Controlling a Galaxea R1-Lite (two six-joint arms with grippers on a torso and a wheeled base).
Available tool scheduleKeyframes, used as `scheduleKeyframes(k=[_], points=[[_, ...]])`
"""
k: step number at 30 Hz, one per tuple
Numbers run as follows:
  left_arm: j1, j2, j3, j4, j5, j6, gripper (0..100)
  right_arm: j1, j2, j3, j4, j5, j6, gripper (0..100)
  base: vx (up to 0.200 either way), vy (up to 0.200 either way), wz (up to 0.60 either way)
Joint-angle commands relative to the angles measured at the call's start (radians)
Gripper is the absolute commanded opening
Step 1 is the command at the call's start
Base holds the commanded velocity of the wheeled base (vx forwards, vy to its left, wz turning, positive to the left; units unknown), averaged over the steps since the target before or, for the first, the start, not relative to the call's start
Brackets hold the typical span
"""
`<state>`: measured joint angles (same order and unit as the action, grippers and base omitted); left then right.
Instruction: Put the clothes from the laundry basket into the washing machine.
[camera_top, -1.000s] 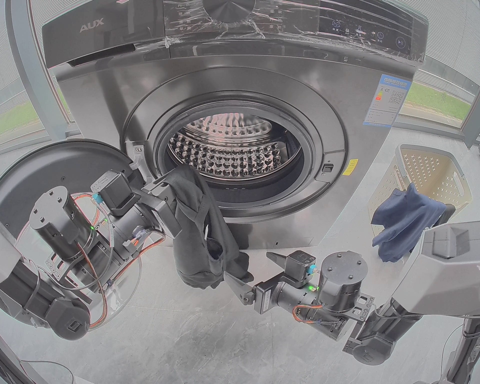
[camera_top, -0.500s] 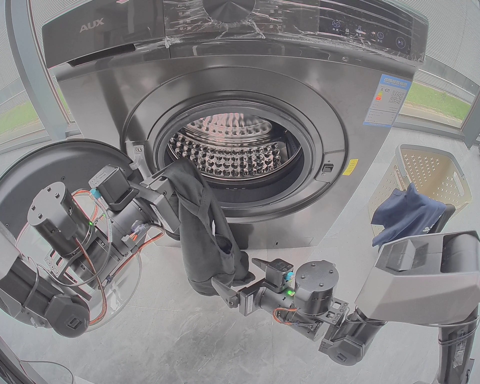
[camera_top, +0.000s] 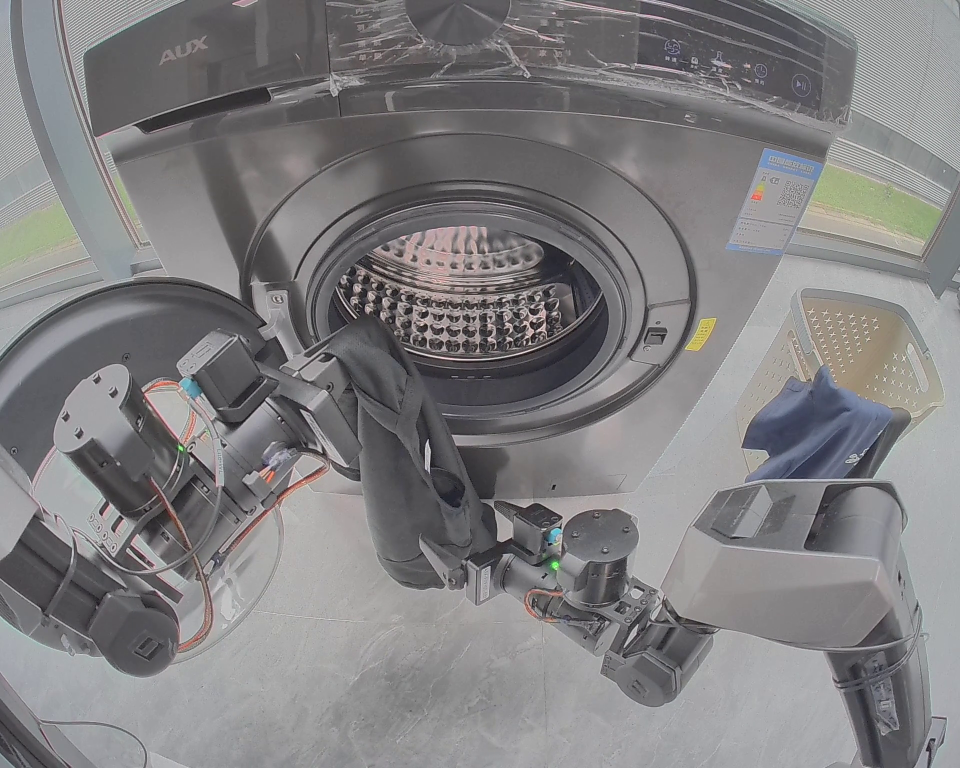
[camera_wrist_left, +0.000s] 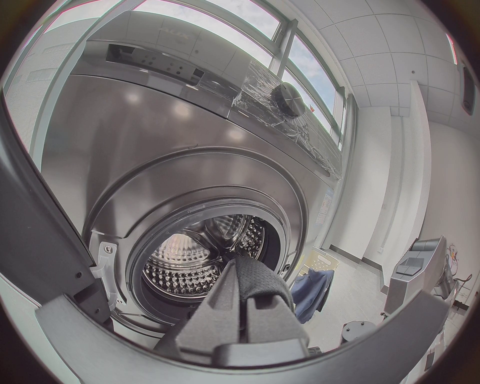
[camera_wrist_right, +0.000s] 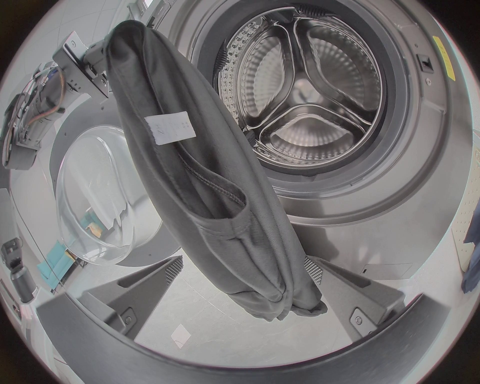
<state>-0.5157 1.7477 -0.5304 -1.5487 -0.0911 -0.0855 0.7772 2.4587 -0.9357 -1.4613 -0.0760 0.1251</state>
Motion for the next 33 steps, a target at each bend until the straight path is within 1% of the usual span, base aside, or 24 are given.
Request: scheduleKeyframes(k=[1, 14, 15, 19, 25, 27, 30, 31, 32, 33], points=[[-0.003, 0.0, 0.001, -0.001, -0.001, 0.0, 0, -0.006, 0.059, -0.051, -0.001, 0.001, -0.002, 100, 0.0, 0.0, 0.0], [-0.001, 0.001, 0.003, -0.001, -0.001, 0.0, 0, -0.018, 0.123, -0.196, 0.012, 0.002, -0.012, 100, 0.0, 0.0, 0.0], [0.0, 0.001, 0.003, -0.001, -0.001, 0.0, 0, -0.019, 0.123, -0.201, 0.012, 0.002, -0.013, 0, 0.0, 0.0, 0.0], [0.003, 0.003, 0.003, -0.001, -0.001, -0.002, 0, -0.021, 0.121, -0.212, 0.004, 0.001, -0.013, 0, 0.0, 0.0, 0.0], [0.005, 0.004, 0.006, -0.001, -0.001, -0.002, 0, -0.033, 0.086, -0.19, -0.002, 0.001, -0.013, 0, 0.0, 0.0, 0.0], [0.01, 0.006, 0.009, -0.001, -0.001, -0.003, 0, -0.036, 0.046, -0.149, -0.002, 0.001, -0.013, 0, 0.0, 0.0, 0.0], [0.036, 0.009, 0.01, -0.001, -0.003, -0.005, 0, -0.049, -0.047, -0.043, -0.004, 0.001, -0.013, 0, 0.0, 0.0, 0.0], [0.036, 0.009, 0.01, -0.001, -0.003, -0.005, 0, -0.049, -0.052, -0.037, -0.004, 0.001, -0.013, 0, 0.0, 0.0, 0.0], [0.051, 0.009, 0.012, -0.001, -0.004, -0.008, 0, -0.052, -0.115, 0.028, -0.002, 0.001, -0.012, 0, 0.0, 0.0, 0.0], [0.056, 0.009, 0.012, 0.001, -0.004, -0.008, 0, -0.053, -0.156, 0.066, -0.002, 0.001, -0.012, 0, 0.0, 0.0, 0.0]])
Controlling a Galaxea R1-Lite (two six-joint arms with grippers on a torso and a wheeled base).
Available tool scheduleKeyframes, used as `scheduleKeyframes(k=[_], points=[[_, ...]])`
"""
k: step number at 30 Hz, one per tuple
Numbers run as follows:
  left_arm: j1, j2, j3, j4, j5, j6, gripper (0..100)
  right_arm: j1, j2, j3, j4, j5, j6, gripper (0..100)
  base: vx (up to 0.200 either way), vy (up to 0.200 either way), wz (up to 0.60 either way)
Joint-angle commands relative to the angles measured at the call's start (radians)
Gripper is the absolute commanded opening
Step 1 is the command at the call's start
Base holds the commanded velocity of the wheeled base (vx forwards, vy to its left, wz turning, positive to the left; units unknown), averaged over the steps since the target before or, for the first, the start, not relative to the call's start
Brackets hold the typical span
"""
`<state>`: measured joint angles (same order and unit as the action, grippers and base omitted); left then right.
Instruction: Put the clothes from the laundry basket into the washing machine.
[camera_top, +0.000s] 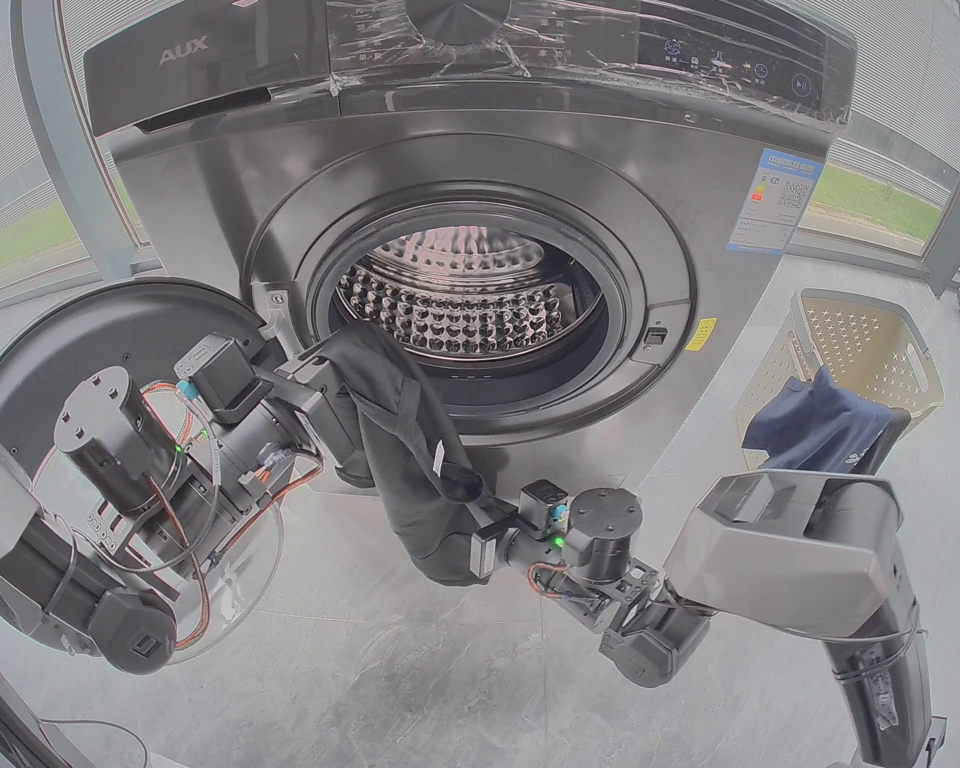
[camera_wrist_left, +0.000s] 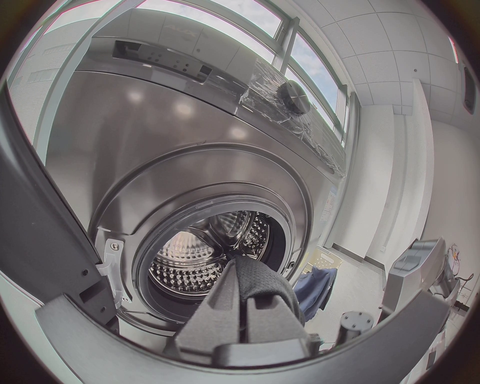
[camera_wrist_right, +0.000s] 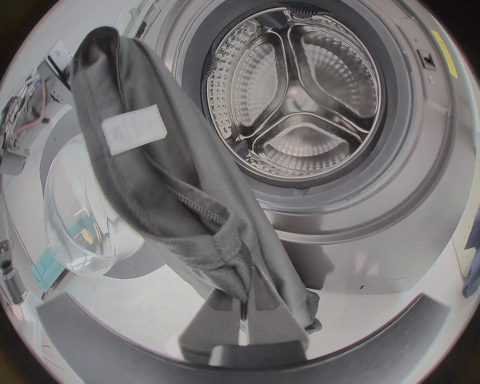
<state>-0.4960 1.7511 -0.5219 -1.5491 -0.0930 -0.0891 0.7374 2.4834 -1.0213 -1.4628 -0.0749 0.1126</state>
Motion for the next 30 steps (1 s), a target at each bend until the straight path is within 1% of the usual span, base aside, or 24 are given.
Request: scheduleKeyframes(k=[1, 2, 5, 9, 13, 17, 19, 20, 21, 22, 24, 28, 29, 30], points=[[0.037, 0.005, 0.003, 0.001, -0.002, -0.004, 0, -0.015, -0.193, 0.164, -0.001, 0.0, 0.001, 0, 0.0, 0.0, 0.0], [0.039, 0.007, 0.005, 0.0, -0.002, -0.004, 0, -0.026, -0.25, 0.217, 0.009, 0.0, 0.001, 0, 0.0, 0.0, 0.0], [0.039, 0.002, 0.016, 0.0, -0.002, -0.009, 0, -0.044, -0.365, 0.311, 0.016, -0.002, -0.001, 0, 0.0, 0.0, 0.0], [0.039, -0.008, 0.037, 0.0, -0.002, -0.009, 0, -0.081, -0.483, 0.386, 0.032, -0.002, 0.001, 0, 0.0, 0.0, 0.0], [0.037, -0.058, 0.08, 0.001, -0.004, -0.012, 0, -0.11, -0.569, 0.423, 0.033, 0.0, 0.006, 0, 0.0, 0.0, 0.0], [0.037, -0.107, 0.111, 0.001, -0.007, -0.012, 0, -0.115, -0.644, 0.478, 0.024, 0.0, 0.006, 0, 0.0, 0.0, 0.0], [0.037, -0.113, 0.112, 0.003, -0.007, -0.014, 0, -0.115, -0.664, 0.487, 0.019, 0.001, 0.007, 0, 0.0, 0.0, 0.0], [0.037, -0.119, 0.112, 0.001, -0.007, -0.024, 0, -0.115, -0.693, 0.498, 0.018, 0.001, 0.012, 0, 0.0, 0.0, 0.0], [0.037, -0.119, 0.112, 0.001, -0.007, -0.024, 0, -0.115, -0.693, 0.498, 0.018, 0.001, 0.012, 0, 0.0, 0.0, 0.0], [0.039, -0.124, 0.112, 0.001, -0.007, -0.035, 0, -0.115, -0.721, 0.504, 0.016, 0.001, 0.013, 0, 0.0, 0.0, 0.0], [0.039, -0.128, 0.115, 0.001, -0.007, -0.04, 0, -0.115, -0.73, 0.504, 0.015, 0.0, 0.016, 0, 0.0, 0.0, 0.0], [0.039, -0.131, 0.132, 0.001, -0.008, -0.06, 0, -0.105, -0.736, 0.497, -0.011, -0.009, 0.032, 0, 0.0, 0.0, 0.0], [0.039, -0.133, 0.135, 0.001, -0.008, -0.067, 0, -0.113, -0.736, 0.492, -0.016, -0.009, 0.029, 0, 0.0, 0.0, 0.0], [0.037, -0.133, 0.138, 0.001, -0.007, -0.069, 0, -0.11, -0.738, 0.487, -0.016, -0.011, 0.029, 0, 0.0, 0.0, 0.0]])
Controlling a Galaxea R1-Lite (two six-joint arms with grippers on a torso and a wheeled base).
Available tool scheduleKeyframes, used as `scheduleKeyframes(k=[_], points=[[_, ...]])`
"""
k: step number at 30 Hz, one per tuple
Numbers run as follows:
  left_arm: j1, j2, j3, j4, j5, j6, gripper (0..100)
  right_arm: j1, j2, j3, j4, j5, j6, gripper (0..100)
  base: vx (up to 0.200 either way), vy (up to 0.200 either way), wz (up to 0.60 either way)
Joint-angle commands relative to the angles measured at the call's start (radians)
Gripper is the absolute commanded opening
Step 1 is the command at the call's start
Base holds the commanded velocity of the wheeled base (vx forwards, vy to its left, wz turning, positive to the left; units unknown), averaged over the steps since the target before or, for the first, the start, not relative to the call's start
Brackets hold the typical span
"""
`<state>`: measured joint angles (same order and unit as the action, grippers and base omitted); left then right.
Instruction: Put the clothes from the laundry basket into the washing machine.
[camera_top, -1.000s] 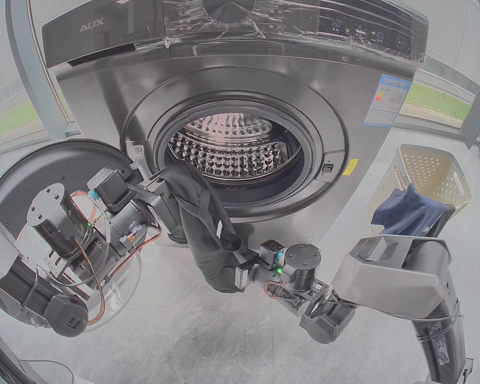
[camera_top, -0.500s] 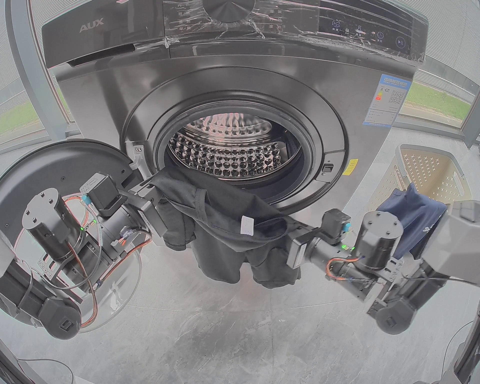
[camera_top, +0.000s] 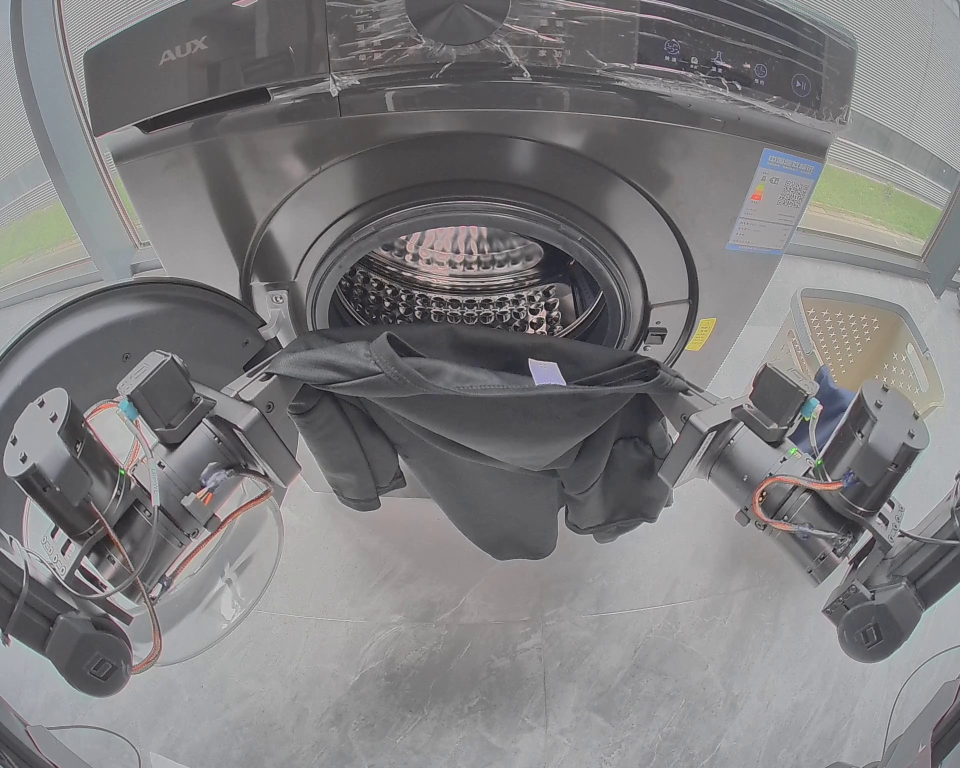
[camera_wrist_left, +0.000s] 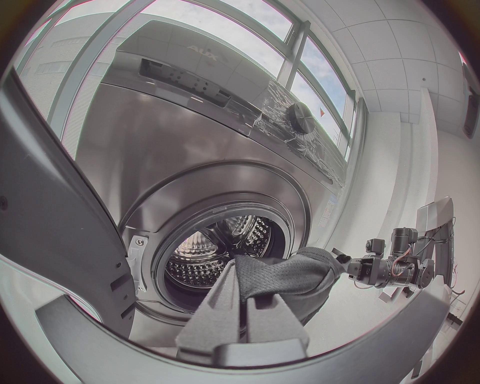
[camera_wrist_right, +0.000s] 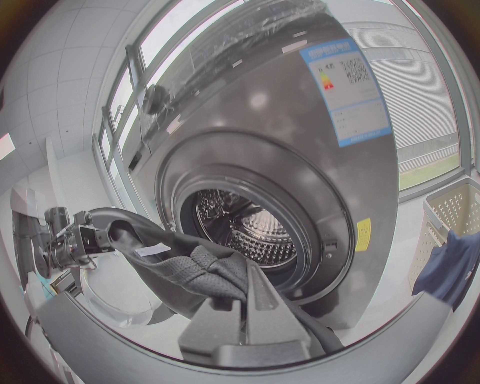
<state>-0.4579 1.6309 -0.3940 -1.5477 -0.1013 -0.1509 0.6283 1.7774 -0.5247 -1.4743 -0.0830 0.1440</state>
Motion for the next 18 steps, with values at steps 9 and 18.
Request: scheduleKeyframes(k=[9, 18], points=[[0.001, -0.011, 0.015, 0.0, 0.0, -0.009, 0, -0.024, -0.03, -0.011, -0.006, -0.006, 0.005, 0, 0.0, 0.0, 0.0], [-0.004, -0.002, 0.027, 0.0, 0.002, -0.007, 0, -0.029, -0.032, -0.018, -0.005, -0.031, 0.019, 0, 0.0, 0.0, 0.0]])
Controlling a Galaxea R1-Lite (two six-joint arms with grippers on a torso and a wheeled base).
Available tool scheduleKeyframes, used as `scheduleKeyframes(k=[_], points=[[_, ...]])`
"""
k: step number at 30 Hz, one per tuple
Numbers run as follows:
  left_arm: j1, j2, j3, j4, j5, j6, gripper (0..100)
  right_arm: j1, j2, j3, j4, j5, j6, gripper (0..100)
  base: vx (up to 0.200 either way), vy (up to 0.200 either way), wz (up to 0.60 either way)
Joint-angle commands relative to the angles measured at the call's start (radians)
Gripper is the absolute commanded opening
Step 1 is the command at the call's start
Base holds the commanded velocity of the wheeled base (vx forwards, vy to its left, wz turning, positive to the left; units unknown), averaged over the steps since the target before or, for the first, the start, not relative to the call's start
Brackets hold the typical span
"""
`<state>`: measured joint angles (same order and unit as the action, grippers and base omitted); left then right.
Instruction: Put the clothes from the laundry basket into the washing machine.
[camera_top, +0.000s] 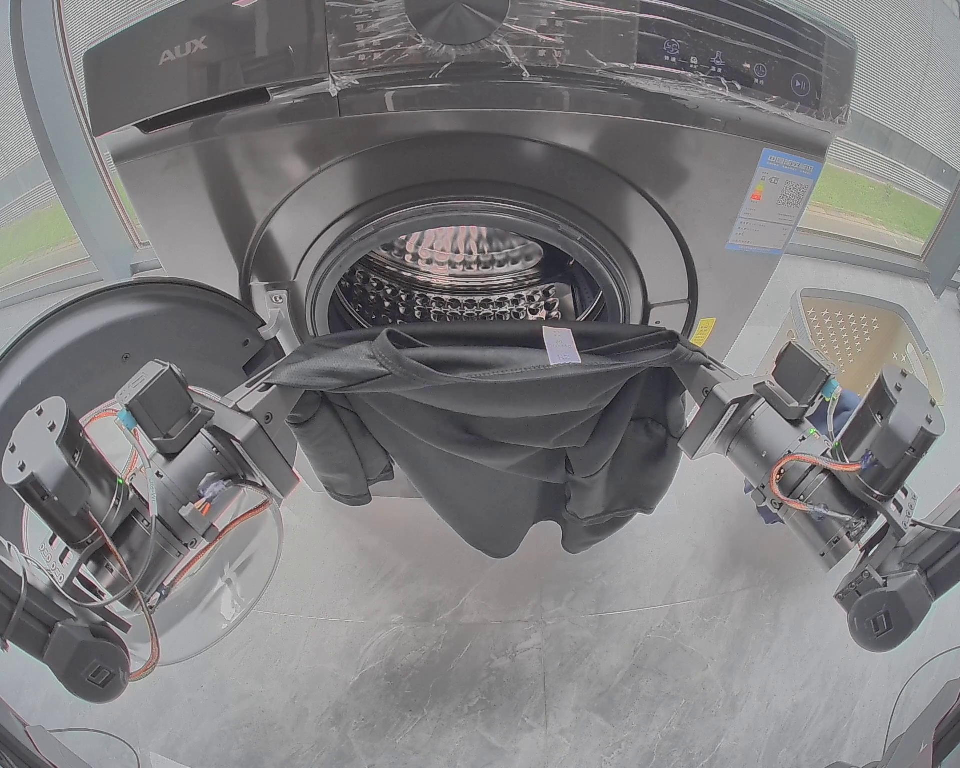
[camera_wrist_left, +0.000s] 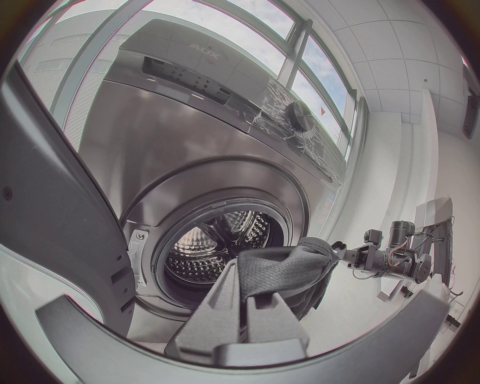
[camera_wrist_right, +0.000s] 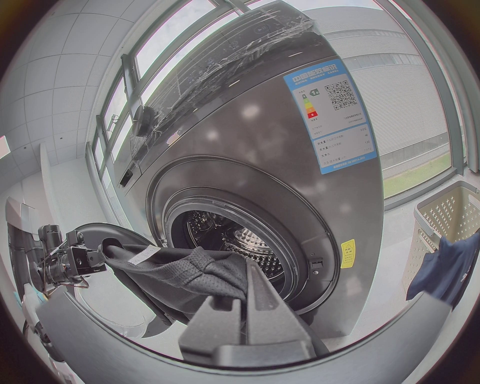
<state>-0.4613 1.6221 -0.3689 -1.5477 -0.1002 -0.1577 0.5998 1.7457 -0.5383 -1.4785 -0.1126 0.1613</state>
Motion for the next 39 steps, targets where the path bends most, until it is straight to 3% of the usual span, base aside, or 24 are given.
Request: scheduleKeyframes(k=[1, 16, 21, 26, 39], points=[[0.001, 0.008, 0.002, 0.0, 0.001, 0.0, 0, 0.0, 0.001, -0.005, 0.0, -0.001, 0.003, 0, 0.0, 0.0, 0.0], [0.001, 0.007, 0.013, 0.0, 0.002, 0.013, 0, -0.006, 0.021, -0.006, -0.002, -0.004, 0.026, 0, 0.0, 0.0, 0.0], [0.016, 0.007, 0.013, 0.0, 0.004, -0.002, 0, -0.054, 0.017, 0.001, -0.002, -0.004, 0.035, 0, 0.0, 0.0, 0.0], [0.047, -0.002, 0.012, 0.0, 0.001, 0.001, 0, -0.121, -0.011, -0.014, -0.002, -0.002, 0.034, 0, 0.0, 0.0, 0.0], [0.056, -0.005, 0.001, 0.0, -0.003, 0.004, 0, -0.086, -0.049, -0.06, -0.003, -0.002, 0.03, 0, 0.0, 0.0, 0.0]])
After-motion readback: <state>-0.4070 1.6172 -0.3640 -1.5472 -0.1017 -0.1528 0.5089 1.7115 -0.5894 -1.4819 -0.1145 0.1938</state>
